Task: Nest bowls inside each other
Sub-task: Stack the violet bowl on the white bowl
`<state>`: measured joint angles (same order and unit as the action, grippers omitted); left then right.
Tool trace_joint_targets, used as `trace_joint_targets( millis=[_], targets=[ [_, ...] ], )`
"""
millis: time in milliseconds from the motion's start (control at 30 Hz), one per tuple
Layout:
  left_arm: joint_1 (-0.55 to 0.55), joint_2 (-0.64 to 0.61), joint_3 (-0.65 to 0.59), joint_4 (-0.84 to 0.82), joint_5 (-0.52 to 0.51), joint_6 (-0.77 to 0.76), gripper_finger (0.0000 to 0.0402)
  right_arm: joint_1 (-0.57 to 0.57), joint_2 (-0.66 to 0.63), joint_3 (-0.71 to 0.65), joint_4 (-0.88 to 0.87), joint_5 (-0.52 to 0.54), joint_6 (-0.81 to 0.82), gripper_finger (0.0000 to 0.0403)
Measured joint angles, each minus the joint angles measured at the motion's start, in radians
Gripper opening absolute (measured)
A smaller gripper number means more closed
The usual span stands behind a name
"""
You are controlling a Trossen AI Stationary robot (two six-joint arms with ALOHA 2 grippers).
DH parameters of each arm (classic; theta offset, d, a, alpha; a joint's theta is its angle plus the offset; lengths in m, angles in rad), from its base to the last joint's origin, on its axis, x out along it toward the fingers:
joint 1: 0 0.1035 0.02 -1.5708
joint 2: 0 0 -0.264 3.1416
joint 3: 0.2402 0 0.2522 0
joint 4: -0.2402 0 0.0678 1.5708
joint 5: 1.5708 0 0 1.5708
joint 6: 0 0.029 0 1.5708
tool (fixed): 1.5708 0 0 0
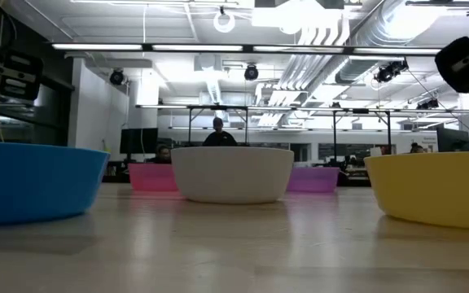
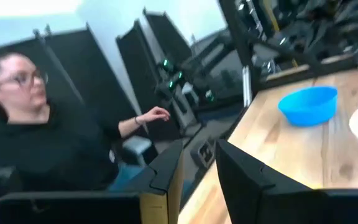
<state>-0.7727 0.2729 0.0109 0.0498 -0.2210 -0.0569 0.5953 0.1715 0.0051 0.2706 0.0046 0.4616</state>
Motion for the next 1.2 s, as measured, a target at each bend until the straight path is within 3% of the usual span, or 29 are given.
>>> trace_joint_targets(
  millis=[133, 300, 533, 633, 1200],
  targets=[
    [0.000, 0.000, 0.000, 0.000, 0.000, 0.000, 0.0012, 0.000, 0.000, 0.000, 0.022, 0.057, -0.002, 0.0089],
    [0.000, 0.000, 0.000, 0.000, 0.000, 0.000, 0.0012, 0.000, 0.000, 0.000, 0.078, 0.154, -0.157, 0.0089],
    [0.000, 0.000, 0.000, 0.000, -0.001, 0.008, 0.0012, -0.010, 0.000, 0.000, 0.129, 0.495, -0.227, 0.0089],
    [0.000, 0.000, 0.000, 0.000, -0.001, 0.001, 0.0012, -0.029, 0.000, 0.000, 0.126, 0.576, -0.233, 0.0089],
    [0.000, 0.000, 0.000, 0.000, -0.009, 0.000, 0.0012, -0.186, 0.000, 0.000, 0.122, 0.625, -0.250, 0.0089]
  ],
)
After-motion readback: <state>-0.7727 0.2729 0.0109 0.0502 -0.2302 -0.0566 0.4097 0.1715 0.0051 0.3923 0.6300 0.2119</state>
